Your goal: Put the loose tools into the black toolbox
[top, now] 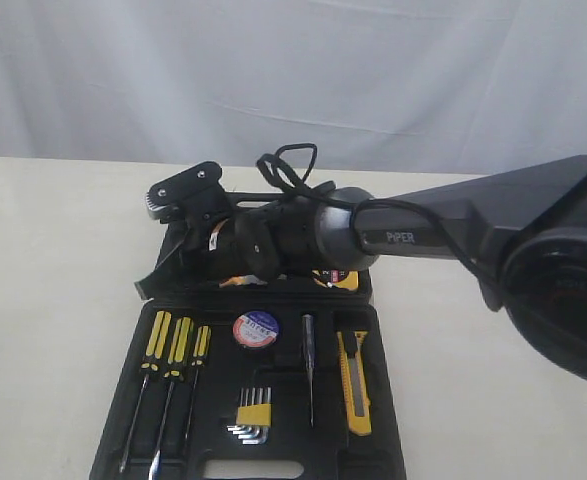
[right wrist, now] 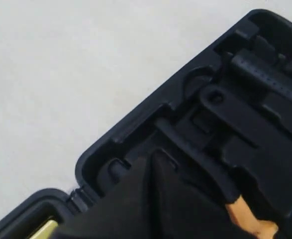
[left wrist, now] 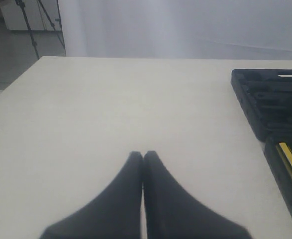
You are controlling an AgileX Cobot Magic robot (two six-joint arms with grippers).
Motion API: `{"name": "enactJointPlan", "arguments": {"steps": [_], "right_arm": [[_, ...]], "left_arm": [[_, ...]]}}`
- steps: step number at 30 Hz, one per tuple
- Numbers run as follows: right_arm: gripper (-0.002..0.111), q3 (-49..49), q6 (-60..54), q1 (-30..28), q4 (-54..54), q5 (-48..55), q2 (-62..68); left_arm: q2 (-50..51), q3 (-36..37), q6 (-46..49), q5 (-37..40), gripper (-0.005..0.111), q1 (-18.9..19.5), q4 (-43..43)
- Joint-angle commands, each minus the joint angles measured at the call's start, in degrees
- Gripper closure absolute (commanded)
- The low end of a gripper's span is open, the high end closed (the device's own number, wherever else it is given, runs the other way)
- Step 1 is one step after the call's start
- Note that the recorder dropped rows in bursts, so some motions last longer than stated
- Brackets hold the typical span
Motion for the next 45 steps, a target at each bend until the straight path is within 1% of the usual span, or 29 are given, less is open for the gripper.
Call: {"name": "enactJointPlan", "arguments": {"steps": [1, 11, 17, 22, 27, 29, 30, 31, 33, 35, 37, 38, 39, 41, 42, 43, 44, 45], "right_arm": [[0.109, 0.23, -0.41, -0.74, -2.55, 2.16, 0.45], [0.109, 0.44, -0.41, -1.84, -3.04, 2.33, 3.76], [0.109, 0.33, -0.41, -1.84, -3.19, 1.17, 1.55], [0.109, 0.33, -0.41, -1.84, -3.19, 2.32, -1.17], [0.109, 0.33, -2.39, -1.84, -3.64, 7.45, -4.62], [0.109, 0.33, -3.23, -1.42, -5.67, 12.70, -7.08], [0.109, 0.33, -3.54, -0.80, -8.00, 17.24, -8.96], [0.109, 0.83, -3.54, -0.56, -9.92, 19.30, -10.28], [0.109, 3.71, -2.45, 1.03, -14.93, 21.21, -14.29], [0.109, 8.66, 1.87, 3.59, -20.80, 21.88, -20.16], [0.109, 14.05, 8.38, 6.69, -30.23, 21.44, -26.82], [0.109, 15.93, 14.49, 9.02, -36.63, 22.55, -30.22], [0.109, 16.78, 18.37, 10.46, -40.42, 25.35, -32.60], [0.109, 17.37, 21.28, 15.78, -46.07, 36.38, -37.41], [0.109, 18.26, 22.55, 19.35, -49.94, 42.66, -40.44], [0.109, 19.13, 24.36, 22.43, -52.84, 45.76, -42.53], [0.109, 20.75, 27.63, 27.59, -56.83, 49.31, -45.46], [0.109, 21.68, 29.65, 30.66, -58.83, 51.28, -46.86]], "left_arm": [[-0.07, 0.15, -0.11, -0.57, 0.107, -0.27, -0.55], [-0.07, 0.15, -0.11, -0.57, 0.107, -0.27, -0.55], [-0.07, 0.15, -0.11, -0.57, 0.107, -0.27, -0.55], [-0.07, 0.15, -0.11, -0.57, 0.107, -0.27, -0.55], [-0.07, 0.15, -0.11, -0.57, 0.107, -0.27, -0.55], [-0.07, 0.15, -0.11, -0.57, 0.107, -0.27, -0.55], [-0.07, 0.15, -0.11, -0.57, 0.107, -0.27, -0.55], [-0.07, 0.15, -0.11, -0.57, 0.107, -0.27, -0.55], [-0.07, 0.15, -0.11, -0.57, 0.107, -0.27, -0.55], [-0.07, 0.15, -0.11, -0.57, 0.107, -0.27, -0.55], [-0.07, 0.15, -0.11, -0.57, 0.107, -0.27, -0.55], [-0.07, 0.15, -0.11, -0.57, 0.107, -0.27, -0.55], [-0.07, 0.15, -0.11, -0.57, 0.107, -0.27, -0.55], [-0.07, 0.15, -0.11, -0.57, 0.107, -0.27, -0.55], [-0.07, 0.15, -0.11, -0.57, 0.107, -0.27, -0.55], [-0.07, 0.15, -0.11, -0.57, 0.107, -0.27, -0.55], [-0.07, 0.15, -0.11, -0.57, 0.107, -0.27, -0.55], [-0.07, 0.15, -0.11, -0.57, 0.107, -0.27, -0.55]]}}
